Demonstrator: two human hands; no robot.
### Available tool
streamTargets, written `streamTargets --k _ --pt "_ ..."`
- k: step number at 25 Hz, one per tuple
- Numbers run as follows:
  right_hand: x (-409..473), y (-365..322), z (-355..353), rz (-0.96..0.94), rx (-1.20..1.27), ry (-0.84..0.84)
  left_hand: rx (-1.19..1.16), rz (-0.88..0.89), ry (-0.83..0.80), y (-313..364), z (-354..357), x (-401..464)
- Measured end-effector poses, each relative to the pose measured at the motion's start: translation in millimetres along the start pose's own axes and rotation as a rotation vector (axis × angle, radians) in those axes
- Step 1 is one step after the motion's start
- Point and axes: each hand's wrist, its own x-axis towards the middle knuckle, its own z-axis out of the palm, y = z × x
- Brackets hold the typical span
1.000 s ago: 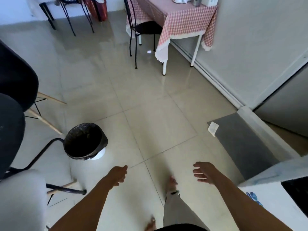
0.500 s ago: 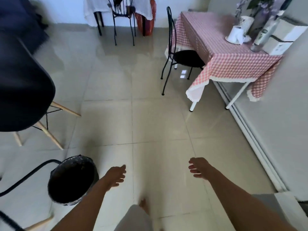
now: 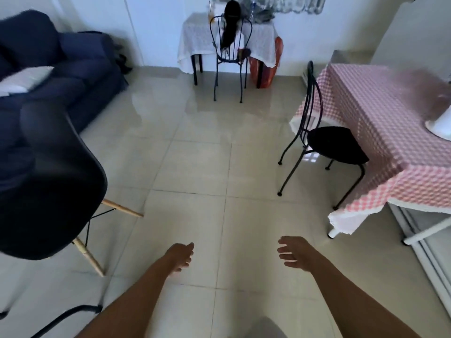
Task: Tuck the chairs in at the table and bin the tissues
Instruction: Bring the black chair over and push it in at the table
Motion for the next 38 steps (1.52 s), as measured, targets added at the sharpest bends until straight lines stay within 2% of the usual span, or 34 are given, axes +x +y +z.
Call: streamTargets --k 7,13,17,30,34,38 --pt "152 -203 5 -0.028 -0.160 -0.043 -0.145 -0.028 0.138 145 -75 128" --pt "241 -402 76 -0.114 -0.362 -0.147 -0.352 -0.062 0.278 238 -156 204" --pt "295 -501 158 -0.119 -0.523 -0.266 -0.468 -0.096 0.317 266 -217 257" --pt "434 -752 427 -0.151 -0.859 -0.421 -0.757 -0.219 0.507 354 -447 403" --pt "479 -821 527 -0.207 -0.991 -0.526 -0.942 -0.285 0.631 366 -499 441" --pt "490 -875 628 -0.272 -1.157 -0.633 -1.106 -0.438 0.774 376 -534 453"
